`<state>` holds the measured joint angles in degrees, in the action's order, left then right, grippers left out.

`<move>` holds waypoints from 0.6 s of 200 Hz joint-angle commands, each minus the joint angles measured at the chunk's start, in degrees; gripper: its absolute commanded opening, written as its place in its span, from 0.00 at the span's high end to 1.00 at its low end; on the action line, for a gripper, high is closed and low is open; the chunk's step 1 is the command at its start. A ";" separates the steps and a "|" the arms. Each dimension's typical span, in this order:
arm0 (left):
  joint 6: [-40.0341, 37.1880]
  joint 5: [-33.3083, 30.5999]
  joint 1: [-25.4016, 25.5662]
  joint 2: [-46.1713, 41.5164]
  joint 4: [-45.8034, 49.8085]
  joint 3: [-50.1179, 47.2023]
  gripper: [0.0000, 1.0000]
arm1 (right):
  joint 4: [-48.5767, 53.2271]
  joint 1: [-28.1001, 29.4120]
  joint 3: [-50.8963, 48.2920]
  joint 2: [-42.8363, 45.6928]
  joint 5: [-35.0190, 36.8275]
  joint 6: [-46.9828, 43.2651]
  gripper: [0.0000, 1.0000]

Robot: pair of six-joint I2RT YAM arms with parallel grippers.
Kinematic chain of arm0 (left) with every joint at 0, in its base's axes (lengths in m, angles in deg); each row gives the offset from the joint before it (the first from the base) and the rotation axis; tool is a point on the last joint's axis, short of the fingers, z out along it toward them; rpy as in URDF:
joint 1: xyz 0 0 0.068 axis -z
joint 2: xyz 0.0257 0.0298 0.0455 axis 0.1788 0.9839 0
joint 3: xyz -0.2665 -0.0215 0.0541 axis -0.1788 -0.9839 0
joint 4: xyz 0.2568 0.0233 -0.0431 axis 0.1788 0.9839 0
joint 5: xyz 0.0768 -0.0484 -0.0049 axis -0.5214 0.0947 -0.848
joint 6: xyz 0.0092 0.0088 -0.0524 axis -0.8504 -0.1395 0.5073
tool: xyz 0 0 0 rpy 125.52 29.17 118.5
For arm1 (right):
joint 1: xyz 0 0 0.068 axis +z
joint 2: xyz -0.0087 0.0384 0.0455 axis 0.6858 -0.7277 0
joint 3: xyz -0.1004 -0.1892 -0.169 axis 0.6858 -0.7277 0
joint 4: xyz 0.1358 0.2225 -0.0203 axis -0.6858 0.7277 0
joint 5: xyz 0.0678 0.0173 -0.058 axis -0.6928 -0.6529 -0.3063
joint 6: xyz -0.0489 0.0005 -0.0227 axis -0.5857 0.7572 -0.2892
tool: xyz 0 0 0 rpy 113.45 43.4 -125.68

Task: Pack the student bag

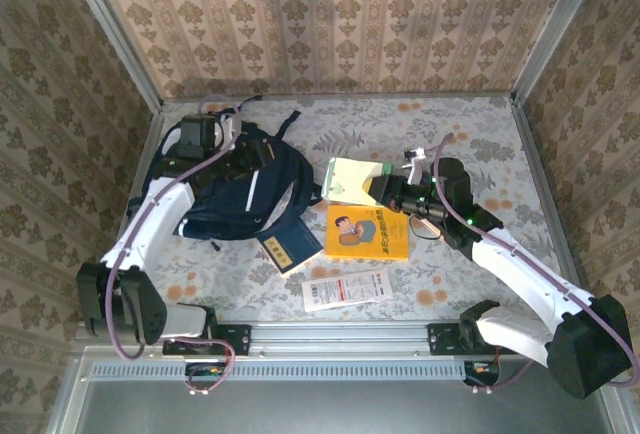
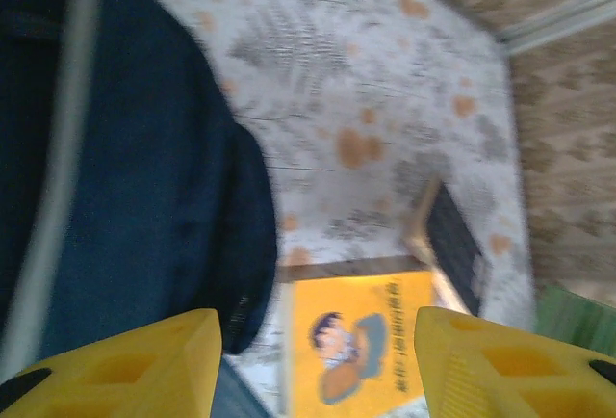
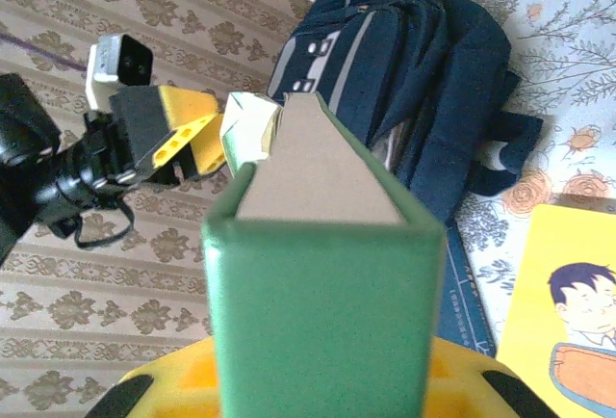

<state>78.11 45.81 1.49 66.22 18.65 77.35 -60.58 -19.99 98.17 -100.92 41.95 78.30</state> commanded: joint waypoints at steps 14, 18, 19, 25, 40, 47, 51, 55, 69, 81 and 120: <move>-8.27 -6.54 -2.03 9.30 8.37 7.37 0.43 | -0.14 -0.09 -0.22 -0.35 0.43 -2.92 1.00; -8.90 -7.13 -2.04 10.50 8.72 8.17 0.43 | -0.22 -0.11 -0.21 -0.44 0.42 -3.00 1.00; -9.12 -7.30 -2.04 10.83 8.81 8.35 0.43 | -0.22 -0.11 -0.19 -0.46 0.41 -3.10 1.00; -9.77 -8.57 -1.96 12.55 9.54 9.56 0.43 | -0.22 -0.10 -0.23 -0.57 0.33 -3.23 1.00; -9.63 -9.41 -2.11 16.30 10.18 11.56 0.43 | -0.23 -0.06 -0.43 -0.75 0.26 -3.87 1.00; -9.42 -9.41 -2.07 17.67 9.75 12.11 0.43 | -0.22 -0.15 -0.52 -0.88 0.30 -4.05 1.00; -9.29 -9.97 -2.04 18.46 9.81 12.56 0.43 | -0.27 -0.18 -0.60 -0.99 0.28 -4.14 1.00; -9.05 -10.37 -1.99 19.08 9.91 13.06 0.43 | -0.31 -0.14 -0.57 -1.12 0.24 -4.31 1.00; -8.72 -10.57 -1.91 21.22 9.54 14.24 0.43 | -0.49 -0.22 -0.66 -1.52 -0.28 -4.50 1.00; -8.77 -11.02 -1.71 22.95 9.69 15.39 0.43 | -0.41 -0.37 -0.53 -1.76 -0.59 -4.81 1.00; -7.59 -3.56 -1.69 26.71 6.00 14.57 0.45 | 0.61 -1.28 -0.52 -1.63 -1.28 -5.65 1.00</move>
<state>70.74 37.00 -0.26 91.38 26.00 91.55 -59.34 -20.45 97.76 -102.85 41.92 74.61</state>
